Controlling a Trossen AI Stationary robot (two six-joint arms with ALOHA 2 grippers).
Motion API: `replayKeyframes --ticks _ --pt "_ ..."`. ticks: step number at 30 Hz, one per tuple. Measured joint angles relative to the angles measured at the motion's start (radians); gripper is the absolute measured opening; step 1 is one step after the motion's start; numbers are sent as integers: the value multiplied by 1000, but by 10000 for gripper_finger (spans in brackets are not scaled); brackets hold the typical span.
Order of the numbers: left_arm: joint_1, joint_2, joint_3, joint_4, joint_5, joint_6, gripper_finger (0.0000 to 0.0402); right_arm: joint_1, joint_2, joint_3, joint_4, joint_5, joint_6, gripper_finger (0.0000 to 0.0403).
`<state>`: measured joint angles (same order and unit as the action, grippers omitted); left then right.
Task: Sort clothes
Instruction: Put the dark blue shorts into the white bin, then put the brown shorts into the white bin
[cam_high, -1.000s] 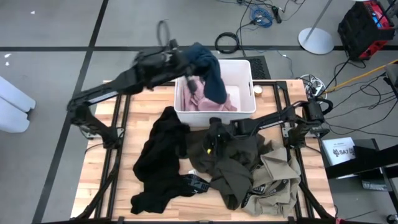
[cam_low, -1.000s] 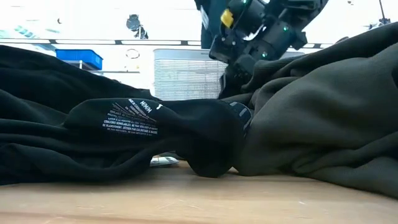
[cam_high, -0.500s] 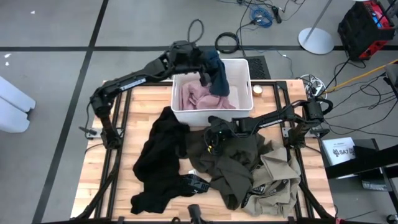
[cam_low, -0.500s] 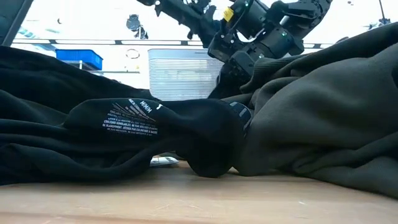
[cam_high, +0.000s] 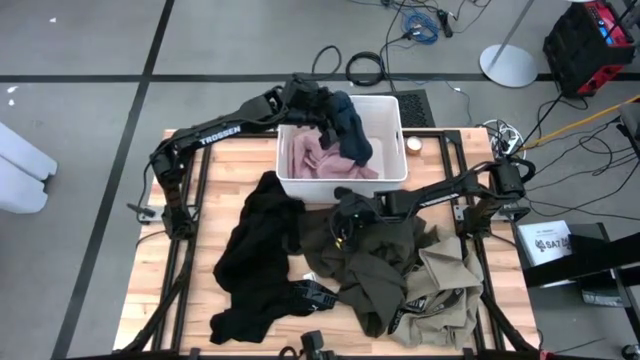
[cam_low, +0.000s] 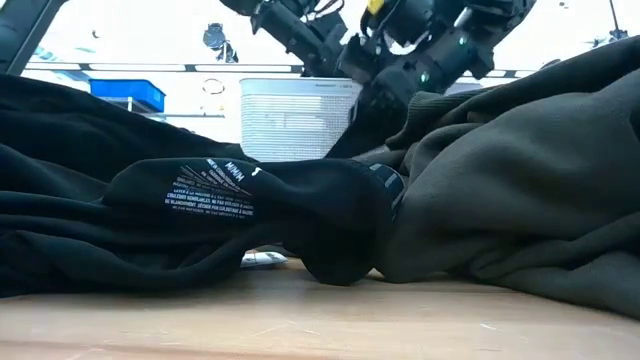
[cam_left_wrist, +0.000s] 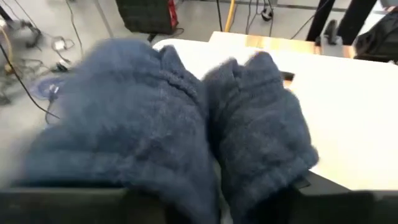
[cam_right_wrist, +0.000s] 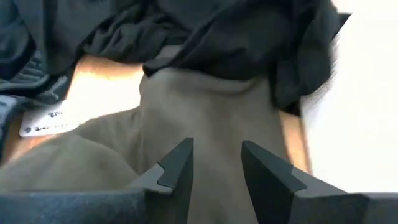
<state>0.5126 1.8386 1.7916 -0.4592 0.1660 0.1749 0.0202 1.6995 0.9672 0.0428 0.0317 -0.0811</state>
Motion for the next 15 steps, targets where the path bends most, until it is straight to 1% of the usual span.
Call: replayKeyframes --ticks 2,4,10,12,15 --pt "0 -3 19 -37 9 -13 175 14 -23 13 -26 28 -4 123" --pt "0 -5 46 -108 13 -13 184 30 -45 24 -52 53 -6 123" --pt "0 -7 167 -276 8 -12 193 68 -122 27 -77 55 32 123" --pt "0 -7 223 -344 -32 -11 194 79 -142 27 -88 52 53 123" --pt "0 -27 300 -476 -135 13 194 99 -169 27 -99 48 79 123"
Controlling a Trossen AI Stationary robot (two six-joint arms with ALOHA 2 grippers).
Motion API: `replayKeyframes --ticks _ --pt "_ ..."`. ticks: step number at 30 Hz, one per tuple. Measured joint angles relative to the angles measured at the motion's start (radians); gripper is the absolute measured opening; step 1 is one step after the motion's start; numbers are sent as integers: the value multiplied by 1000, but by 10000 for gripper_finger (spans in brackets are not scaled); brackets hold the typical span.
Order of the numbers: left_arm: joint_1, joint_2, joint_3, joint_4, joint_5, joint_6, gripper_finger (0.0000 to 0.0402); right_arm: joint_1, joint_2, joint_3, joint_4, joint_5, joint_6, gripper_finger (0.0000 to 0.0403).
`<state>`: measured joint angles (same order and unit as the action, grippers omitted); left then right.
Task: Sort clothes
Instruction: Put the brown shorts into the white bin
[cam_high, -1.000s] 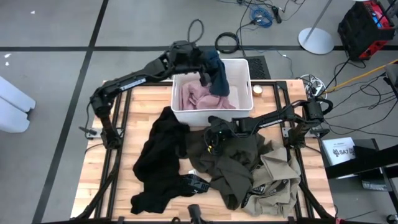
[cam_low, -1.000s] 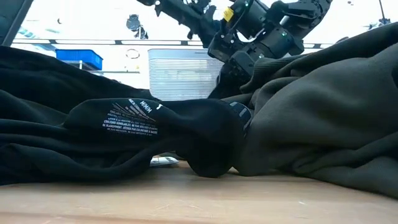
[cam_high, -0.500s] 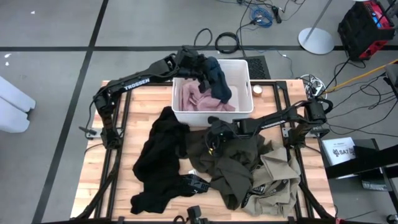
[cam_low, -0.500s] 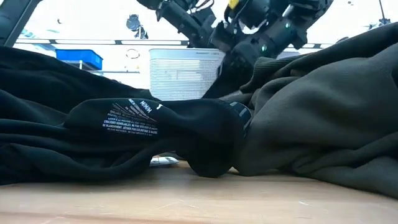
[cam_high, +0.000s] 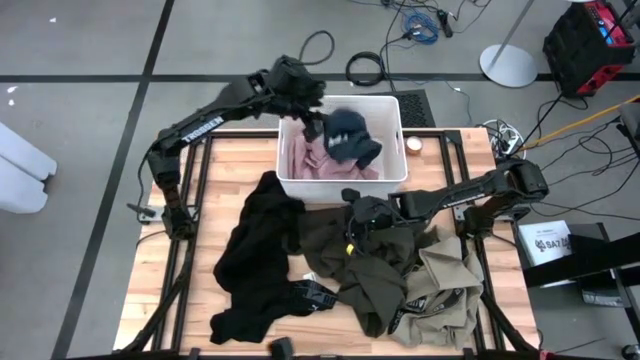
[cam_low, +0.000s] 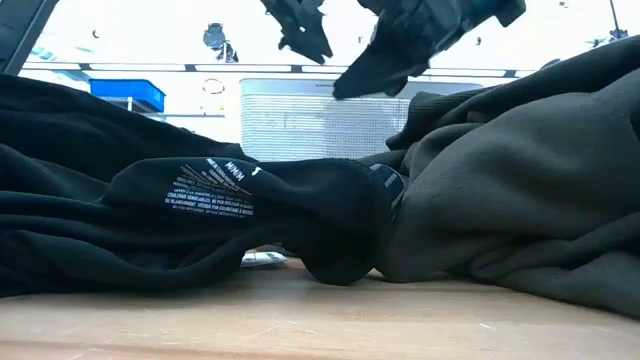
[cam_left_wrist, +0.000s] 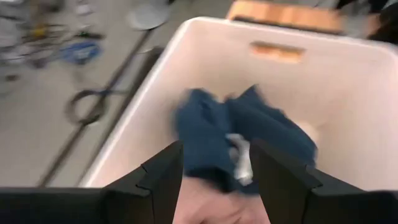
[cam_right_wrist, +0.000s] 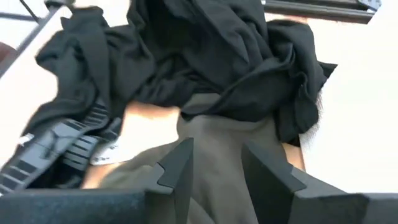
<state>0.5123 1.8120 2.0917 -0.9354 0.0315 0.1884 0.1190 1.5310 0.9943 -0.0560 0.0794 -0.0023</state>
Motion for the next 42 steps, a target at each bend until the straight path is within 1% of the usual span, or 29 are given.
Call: replayKeyframes --ticks 3,5,7,10,14,19,24,31,35,38,39,42 --pt "-2 -44 36 -112 -94 4 194 21 -27 0 -38 -1 25 123" --pt "-2 -82 39 -186 -118 0 194 34 -45 0 -70 -3 38 123" --pt "-2 -120 39 -257 -117 -25 194 43 -68 0 -98 -3 49 123" --pt "-14 -169 29 -349 -73 -83 194 54 -95 0 -112 -3 72 123" --pt "-68 -228 -40 -398 -24 -127 194 73 -123 0 -112 -5 101 123" --pt "-155 -289 -171 -397 -1 -177 194 103 -130 0 -111 -7 141 123" --pt "-219 -319 -283 -326 -1 -210 194 113 -127 0 -106 -7 123 123" --pt "-271 -320 -379 -234 -6 -210 194 115 -127 0 -116 -8 220 123" --pt "-335 -320 -460 -213 -5 -210 194 137 -127 0 -192 -5 274 123" --pt "-393 -321 -550 -169 -6 -232 194 164 -127 -1 -212 20 352 123" --pt "-410 -320 -578 -170 -10 -242 194 175 -127 -1 -210 26 368 123" --pt "-446 -320 -662 -176 -69 -293 194 198 -127 -1 -201 33 367 123"
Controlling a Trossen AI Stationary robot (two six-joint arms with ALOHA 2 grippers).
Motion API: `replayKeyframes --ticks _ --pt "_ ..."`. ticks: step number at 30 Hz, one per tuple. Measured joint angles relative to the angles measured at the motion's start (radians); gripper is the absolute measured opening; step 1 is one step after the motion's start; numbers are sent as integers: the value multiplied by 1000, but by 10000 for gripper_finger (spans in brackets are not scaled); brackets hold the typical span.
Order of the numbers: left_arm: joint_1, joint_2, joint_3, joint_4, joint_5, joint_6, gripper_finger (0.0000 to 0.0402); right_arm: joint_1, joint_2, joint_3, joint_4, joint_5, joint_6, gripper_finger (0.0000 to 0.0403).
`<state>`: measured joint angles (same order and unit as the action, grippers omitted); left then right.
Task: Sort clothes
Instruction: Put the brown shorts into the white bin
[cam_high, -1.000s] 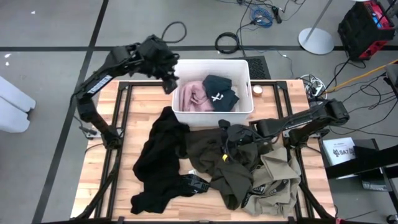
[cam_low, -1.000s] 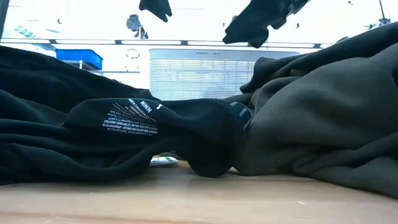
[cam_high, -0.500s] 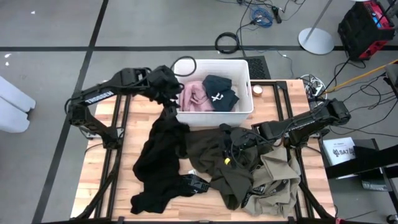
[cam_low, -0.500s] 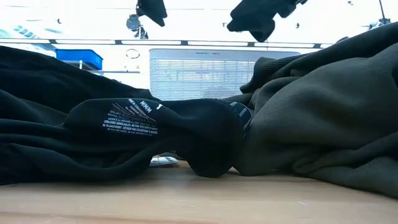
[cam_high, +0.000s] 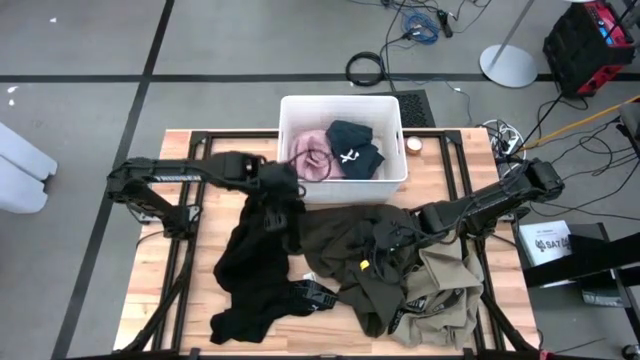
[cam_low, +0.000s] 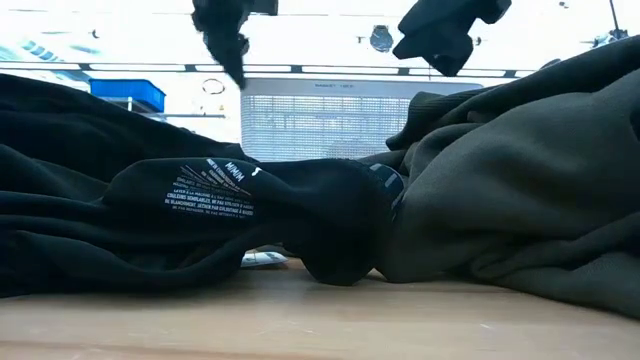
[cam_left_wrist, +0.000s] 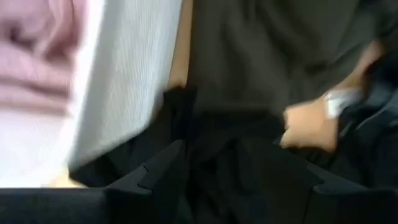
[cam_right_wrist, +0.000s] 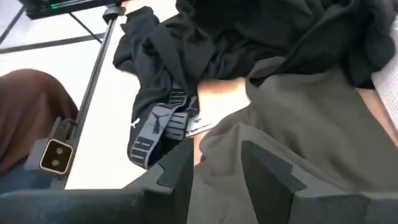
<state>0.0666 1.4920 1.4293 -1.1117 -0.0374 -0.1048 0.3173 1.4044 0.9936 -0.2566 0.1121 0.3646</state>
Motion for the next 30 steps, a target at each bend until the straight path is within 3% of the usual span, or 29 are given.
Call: replayKeyframes --ticks 6,16,20,26,30 --pt "-48 -1 -126 4 -4 -100 194 14 0 0 -3 125 -41 123" --pt "-146 -1 -323 171 -2 -255 194 14 0 0 -4 127 -123 123" --pt "-174 -1 -402 175 63 -330 194 11 0 0 -5 127 -148 123" --pt "-208 -1 -436 -62 222 -567 194 1 0 0 -9 128 -168 123" --pt "-223 -1 -436 -171 224 -612 194 -14 0 -1 -8 128 -175 123"
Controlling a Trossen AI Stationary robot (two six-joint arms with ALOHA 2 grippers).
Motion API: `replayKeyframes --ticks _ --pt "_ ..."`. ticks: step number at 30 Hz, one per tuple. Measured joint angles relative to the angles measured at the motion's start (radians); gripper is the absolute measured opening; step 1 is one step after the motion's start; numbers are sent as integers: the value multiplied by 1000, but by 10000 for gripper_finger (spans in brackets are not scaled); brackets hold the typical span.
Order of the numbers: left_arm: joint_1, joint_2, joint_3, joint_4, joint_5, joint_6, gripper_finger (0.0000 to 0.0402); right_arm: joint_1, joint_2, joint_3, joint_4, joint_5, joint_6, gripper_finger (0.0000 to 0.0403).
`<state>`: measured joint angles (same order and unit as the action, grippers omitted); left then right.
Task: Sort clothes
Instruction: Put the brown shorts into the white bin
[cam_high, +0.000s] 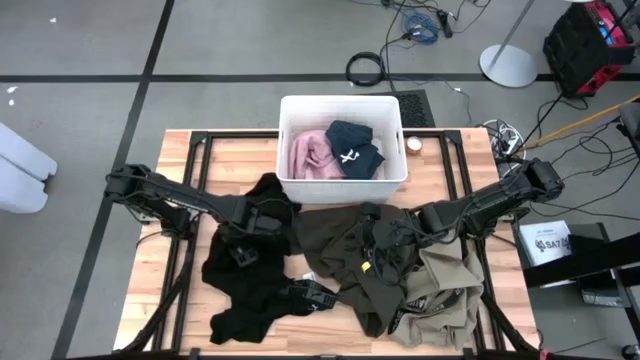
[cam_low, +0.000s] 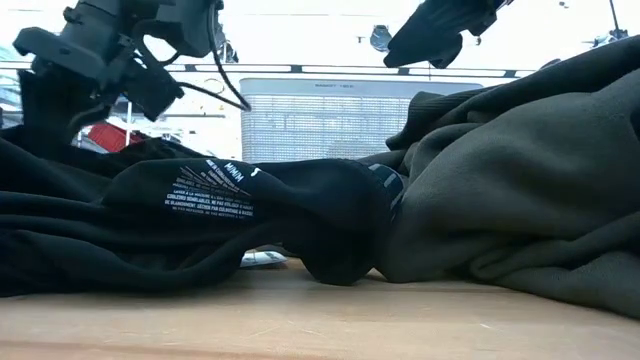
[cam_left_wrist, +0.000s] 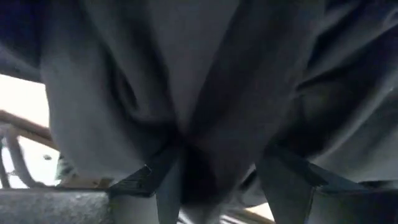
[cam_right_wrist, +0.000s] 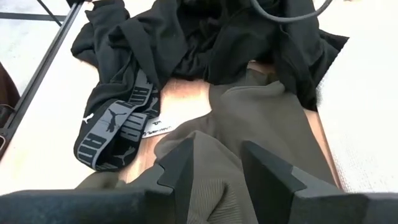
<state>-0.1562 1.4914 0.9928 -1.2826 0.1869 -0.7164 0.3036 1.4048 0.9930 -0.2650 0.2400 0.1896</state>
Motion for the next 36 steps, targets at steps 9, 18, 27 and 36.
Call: replayKeyframes --ticks 9,18,27,36 --pt "-68 -69 87 72 -195 129 194 -9 0 -1 -4 -1 4 123" --pt "-128 -200 90 185 -487 353 194 -10 0 -1 -4 -1 0 123" --pt "-115 -130 29 224 -616 699 194 -10 36 -1 -2 -2 -19 123" --pt "-36 -23 28 262 -525 780 194 -10 69 -1 -8 -4 -45 123"
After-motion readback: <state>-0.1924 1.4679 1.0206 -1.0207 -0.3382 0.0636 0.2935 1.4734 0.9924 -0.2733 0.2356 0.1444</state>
